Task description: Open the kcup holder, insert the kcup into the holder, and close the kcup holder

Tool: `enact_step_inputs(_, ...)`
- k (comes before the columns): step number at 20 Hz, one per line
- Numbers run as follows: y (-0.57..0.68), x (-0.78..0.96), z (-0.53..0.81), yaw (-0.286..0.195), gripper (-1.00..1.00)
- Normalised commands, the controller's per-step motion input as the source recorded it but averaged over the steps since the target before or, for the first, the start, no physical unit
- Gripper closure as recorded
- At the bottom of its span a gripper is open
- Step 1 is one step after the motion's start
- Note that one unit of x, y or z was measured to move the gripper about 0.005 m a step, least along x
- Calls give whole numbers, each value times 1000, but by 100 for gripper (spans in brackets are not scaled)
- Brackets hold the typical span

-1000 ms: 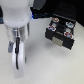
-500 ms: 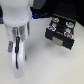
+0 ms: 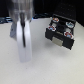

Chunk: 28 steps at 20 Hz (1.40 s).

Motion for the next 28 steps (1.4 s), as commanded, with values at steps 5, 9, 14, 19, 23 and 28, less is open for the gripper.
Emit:
enact_step_inputs(5, 607, 36, 701, 32, 100)
enact_step_inputs(9, 620, 37, 603, 26, 100)
enact_step_inputs(14, 637, 15, 480, 23, 100)
enact_step_inputs(19, 654, -12, 427, 16, 100)
enact_step_inputs(23, 662, 31, 334, 10, 100)
enact_step_inputs(28, 645, 12, 162, 29, 100)
